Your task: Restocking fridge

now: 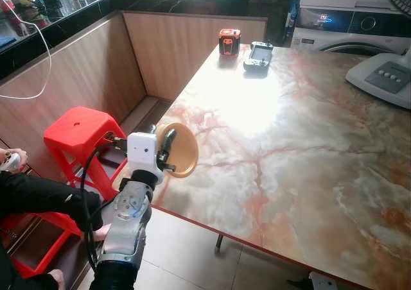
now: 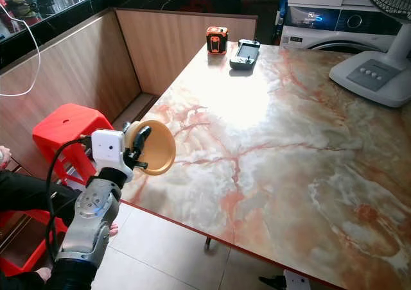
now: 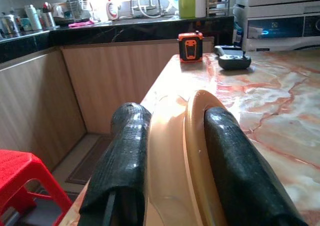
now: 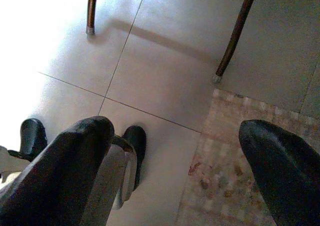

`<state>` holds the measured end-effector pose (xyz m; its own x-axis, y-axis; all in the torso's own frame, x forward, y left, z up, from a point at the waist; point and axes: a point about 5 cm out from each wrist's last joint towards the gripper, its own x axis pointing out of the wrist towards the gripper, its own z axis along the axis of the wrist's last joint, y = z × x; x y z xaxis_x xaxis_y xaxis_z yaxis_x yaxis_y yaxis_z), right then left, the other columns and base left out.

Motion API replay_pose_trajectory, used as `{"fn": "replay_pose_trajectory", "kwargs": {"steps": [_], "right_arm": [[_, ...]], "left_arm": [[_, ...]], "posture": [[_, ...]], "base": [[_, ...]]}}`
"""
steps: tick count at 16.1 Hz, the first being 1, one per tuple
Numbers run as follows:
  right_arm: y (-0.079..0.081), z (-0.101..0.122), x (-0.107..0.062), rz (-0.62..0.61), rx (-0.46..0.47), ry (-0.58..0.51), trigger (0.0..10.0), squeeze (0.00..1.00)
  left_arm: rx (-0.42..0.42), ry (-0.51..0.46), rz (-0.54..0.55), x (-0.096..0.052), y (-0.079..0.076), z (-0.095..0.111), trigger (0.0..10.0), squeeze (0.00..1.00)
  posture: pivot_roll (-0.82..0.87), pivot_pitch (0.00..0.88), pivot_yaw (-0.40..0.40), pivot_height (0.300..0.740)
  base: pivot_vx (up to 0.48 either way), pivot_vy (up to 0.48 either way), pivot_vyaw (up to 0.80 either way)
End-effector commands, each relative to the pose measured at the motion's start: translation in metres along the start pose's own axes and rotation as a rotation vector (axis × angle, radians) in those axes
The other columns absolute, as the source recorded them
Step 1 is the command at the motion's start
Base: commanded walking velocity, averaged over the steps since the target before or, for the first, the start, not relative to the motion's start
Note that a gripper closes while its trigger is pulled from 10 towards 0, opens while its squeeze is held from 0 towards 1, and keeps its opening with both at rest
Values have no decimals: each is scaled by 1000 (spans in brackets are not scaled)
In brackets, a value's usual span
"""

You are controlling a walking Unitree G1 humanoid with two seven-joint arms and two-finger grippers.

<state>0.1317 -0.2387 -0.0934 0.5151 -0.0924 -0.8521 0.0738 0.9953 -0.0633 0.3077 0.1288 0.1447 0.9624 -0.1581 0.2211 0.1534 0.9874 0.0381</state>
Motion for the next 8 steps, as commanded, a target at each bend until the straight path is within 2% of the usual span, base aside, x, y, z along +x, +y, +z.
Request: {"fn": "replay_pose_trajectory", "kwargs": {"steps": [1,8], "right_arm": [[2,-2,0,4,7,5,10000,0],[2,-3,0,4,3,12,10000,0]], "left_arm": [[5,-29,-5,5,0,5,10000,0],[-7,-25,-17,4,-2,4,10000,0]], "posture": [[-82,0,86,740],[-83,0,89,740]], "base": [[0,0,0],[0,0,0]]}}
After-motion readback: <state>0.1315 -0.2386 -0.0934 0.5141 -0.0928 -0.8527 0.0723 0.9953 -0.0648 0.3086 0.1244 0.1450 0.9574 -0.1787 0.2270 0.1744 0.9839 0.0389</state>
